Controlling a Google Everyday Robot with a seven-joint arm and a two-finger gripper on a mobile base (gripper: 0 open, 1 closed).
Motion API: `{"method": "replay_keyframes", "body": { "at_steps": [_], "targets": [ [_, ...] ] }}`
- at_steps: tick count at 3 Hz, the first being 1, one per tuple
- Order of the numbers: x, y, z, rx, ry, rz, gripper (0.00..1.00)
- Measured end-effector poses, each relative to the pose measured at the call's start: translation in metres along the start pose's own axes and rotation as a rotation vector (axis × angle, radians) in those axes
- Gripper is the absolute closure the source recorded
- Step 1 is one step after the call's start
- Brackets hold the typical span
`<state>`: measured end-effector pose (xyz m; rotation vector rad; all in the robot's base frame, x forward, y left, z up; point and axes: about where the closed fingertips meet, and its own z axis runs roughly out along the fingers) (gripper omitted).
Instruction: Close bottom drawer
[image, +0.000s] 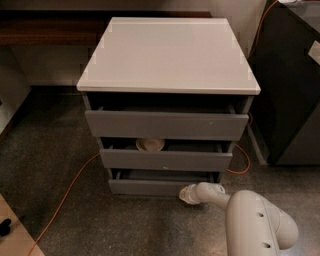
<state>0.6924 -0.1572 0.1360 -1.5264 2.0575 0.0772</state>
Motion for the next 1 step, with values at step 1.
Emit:
{"method": "replay_keyframes", "body": {
  "at_steps": [1],
  "targets": [
    [0.0000,0.0000,0.0000,0.000,0.000,0.000,1.00]
  ]
}}
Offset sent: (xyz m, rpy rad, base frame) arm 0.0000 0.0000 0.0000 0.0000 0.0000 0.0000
